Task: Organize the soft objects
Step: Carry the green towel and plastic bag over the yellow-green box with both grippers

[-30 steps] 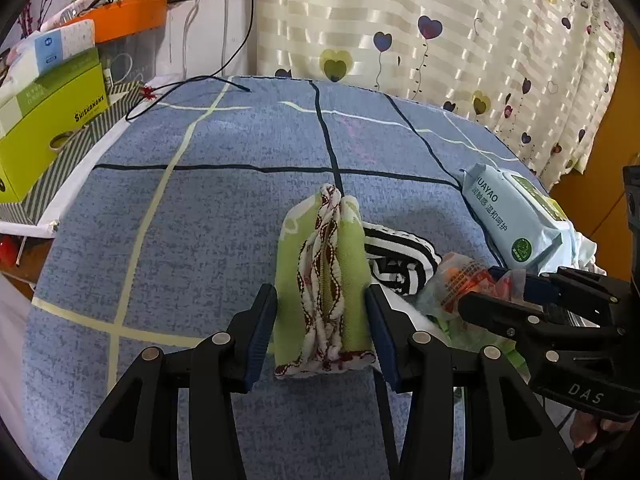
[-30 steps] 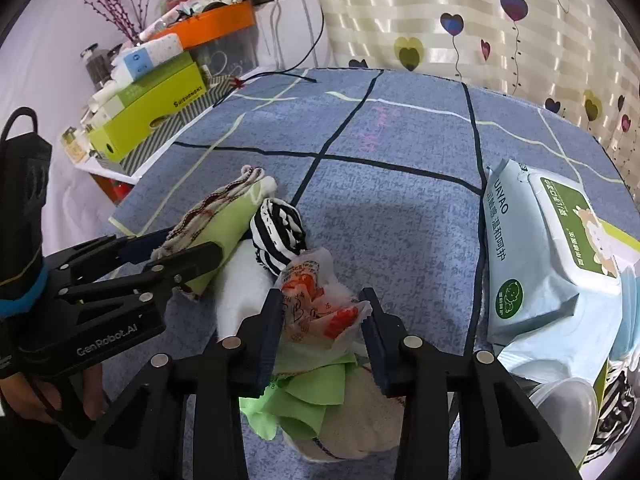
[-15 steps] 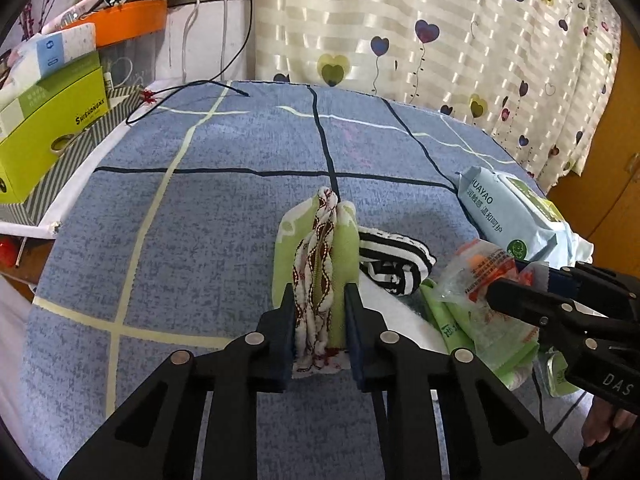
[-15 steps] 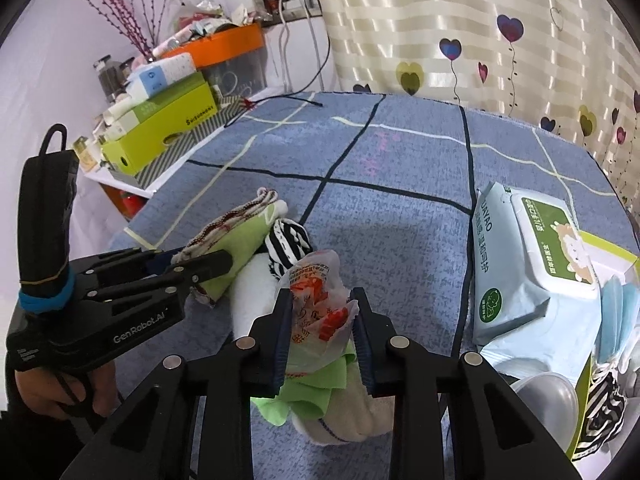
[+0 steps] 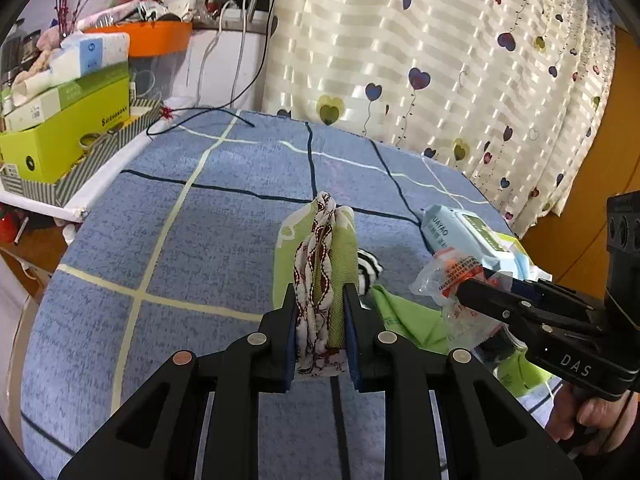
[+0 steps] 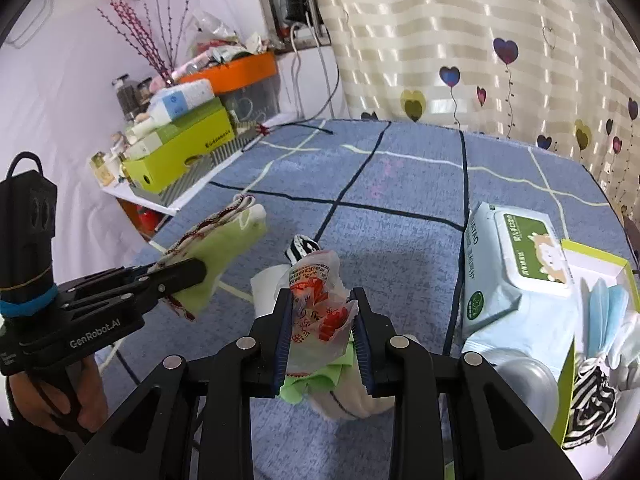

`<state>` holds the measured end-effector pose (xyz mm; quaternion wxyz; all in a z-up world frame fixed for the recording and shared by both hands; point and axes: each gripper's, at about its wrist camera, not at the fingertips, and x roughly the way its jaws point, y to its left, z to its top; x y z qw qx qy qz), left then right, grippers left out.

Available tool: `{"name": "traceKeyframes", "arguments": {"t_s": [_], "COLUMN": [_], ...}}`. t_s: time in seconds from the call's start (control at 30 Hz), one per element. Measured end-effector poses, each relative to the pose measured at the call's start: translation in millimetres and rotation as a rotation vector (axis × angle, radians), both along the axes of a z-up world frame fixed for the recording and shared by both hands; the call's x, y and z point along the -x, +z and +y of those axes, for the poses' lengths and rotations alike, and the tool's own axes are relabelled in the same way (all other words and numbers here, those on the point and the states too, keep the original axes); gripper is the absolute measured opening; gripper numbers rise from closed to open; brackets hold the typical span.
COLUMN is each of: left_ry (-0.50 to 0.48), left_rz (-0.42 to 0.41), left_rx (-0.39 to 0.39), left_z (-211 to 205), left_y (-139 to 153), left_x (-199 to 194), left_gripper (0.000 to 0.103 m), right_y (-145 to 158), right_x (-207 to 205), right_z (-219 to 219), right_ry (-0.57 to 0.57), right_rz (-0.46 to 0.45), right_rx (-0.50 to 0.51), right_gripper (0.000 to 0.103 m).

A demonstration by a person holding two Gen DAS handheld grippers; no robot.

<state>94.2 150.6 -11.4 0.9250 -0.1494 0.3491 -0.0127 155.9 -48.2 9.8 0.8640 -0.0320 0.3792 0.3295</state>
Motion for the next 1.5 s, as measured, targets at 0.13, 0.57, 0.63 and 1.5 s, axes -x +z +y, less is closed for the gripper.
{"name": "traceKeyframes", "arguments": {"t_s": [0.13, 0.57, 0.63, 1.5], "left_ry": [-0.004, -0.031, -0.033, -0.121], "left_rz": [-0.007, -0.074, -0.08, -0.123], "left_rx": [-0.003, -0.048, -0.055, -0.06], "left_z": [-12, -59, -66, -129], "left_y": [7, 40, 44, 67], "left_x": [10, 39, 42, 47], "left_gripper": [0.021, 0.021, 0.021, 0.021], "right_y": [11, 44, 48, 62], "right_x": [12, 57, 63, 82], "right_z": [-10, -62, -71, -149], "right_ry": [0.004, -0.038, -0.046, -0.148], "right_rz": [-0.023, -0.104, -0.114, -0.16], "right_rx": [-0.028, -0.101, -0.111, -0.179], "right_gripper": [0.027, 0.027, 0.027, 0.027]}}
